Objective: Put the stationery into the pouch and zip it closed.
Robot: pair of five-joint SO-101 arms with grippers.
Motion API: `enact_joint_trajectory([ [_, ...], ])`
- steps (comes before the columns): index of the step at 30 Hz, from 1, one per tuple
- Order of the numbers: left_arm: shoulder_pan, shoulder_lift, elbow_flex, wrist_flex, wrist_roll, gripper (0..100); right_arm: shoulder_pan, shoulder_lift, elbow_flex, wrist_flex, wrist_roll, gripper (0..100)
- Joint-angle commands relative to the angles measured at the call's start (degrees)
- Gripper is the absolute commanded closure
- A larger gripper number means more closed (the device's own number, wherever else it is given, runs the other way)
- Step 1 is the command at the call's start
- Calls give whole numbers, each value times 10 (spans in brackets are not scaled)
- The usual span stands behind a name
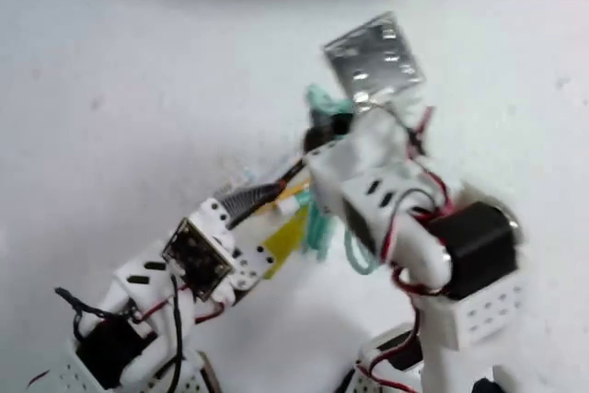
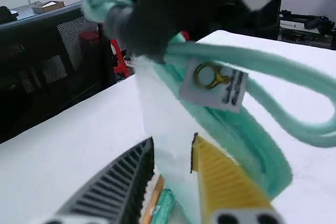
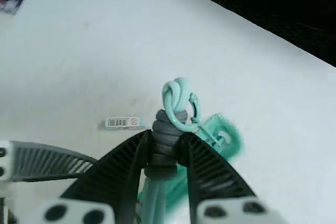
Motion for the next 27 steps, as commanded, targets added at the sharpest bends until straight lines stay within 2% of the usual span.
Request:
enact_joint_trajectory([
  [1,30,8,10,-43,9,865,-80,-10,-5,-1,64,981],
  [4,20,6,13,-40,36,862,-98,-45,-5,15,92,981],
  [9,8,6,1,-18,38,856,-98,-100,-5,24,98,981],
  [12,2,5,-40,46,40,823,-97,-109,-5,56,117,981],
  [17,-55,5,-137,196,40,770,-58,-121,0,60,145,982],
  [20,-87,5,-180,251,35,759,-51,-117,12,60,146,982],
  [24,-106,5,-191,262,-11,758,-54,-118,48,60,151,982],
  [27,-106,5,-193,264,-40,758,-55,-133,80,60,199,982],
])
